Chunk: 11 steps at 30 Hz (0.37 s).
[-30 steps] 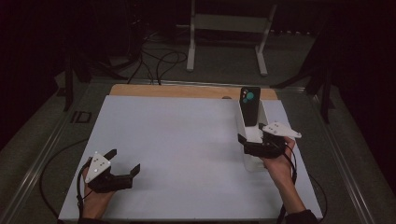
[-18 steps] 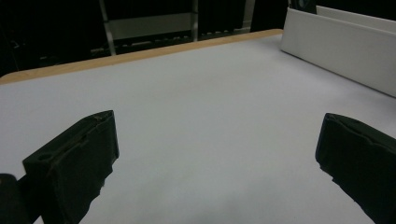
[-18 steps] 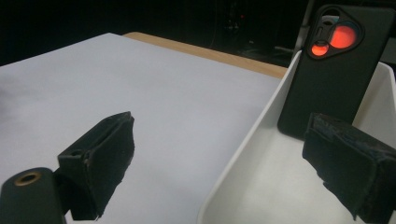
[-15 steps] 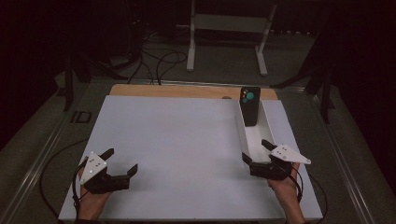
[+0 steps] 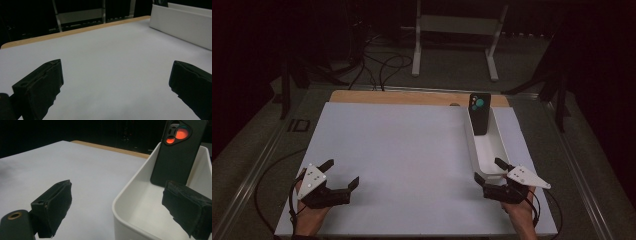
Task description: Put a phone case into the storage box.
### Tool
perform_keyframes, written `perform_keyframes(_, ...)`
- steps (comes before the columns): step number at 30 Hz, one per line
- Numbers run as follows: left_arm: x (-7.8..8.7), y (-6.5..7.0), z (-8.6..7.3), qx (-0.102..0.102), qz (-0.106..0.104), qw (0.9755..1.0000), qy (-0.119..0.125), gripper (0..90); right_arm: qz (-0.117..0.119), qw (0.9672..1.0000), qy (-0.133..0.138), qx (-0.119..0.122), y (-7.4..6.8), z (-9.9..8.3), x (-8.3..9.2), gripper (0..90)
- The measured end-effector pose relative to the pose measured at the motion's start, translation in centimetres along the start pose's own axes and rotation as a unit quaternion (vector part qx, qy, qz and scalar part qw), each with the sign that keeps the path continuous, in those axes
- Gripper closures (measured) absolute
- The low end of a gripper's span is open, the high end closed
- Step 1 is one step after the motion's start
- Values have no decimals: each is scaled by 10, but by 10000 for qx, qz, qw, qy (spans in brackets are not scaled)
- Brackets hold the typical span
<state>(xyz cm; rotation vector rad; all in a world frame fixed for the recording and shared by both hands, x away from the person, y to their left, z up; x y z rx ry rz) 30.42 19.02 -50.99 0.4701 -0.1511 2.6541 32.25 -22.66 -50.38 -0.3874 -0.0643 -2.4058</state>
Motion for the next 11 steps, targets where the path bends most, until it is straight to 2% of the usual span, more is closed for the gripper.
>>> perform_keyframes(2, 0, 0, -1, -10, 3, 10000, 2, 1, 7, 10000, -10, 15, 0, 0, 0, 88)
perform_keyframes(4, 0, -1, -1, -10, 18, 10000, 4, 1, -8, 9999, -83, 148, -3, -2, -1, 89)
perform_keyframes(11, -1, -2, -2, -33, 51, 10000, -17, 1, 35, 9999, -70, 150, -6, -2, -3, 88)
Point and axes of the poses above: each handheld gripper's, and its own axes: x roughly backward along the jaws, z roughly out of its top, y roughly to its right, the point moved 10 cm from there along -x, roughly forward along the jaws, and after that the axes turned 6 degrees about z, right-handed, at the moved point
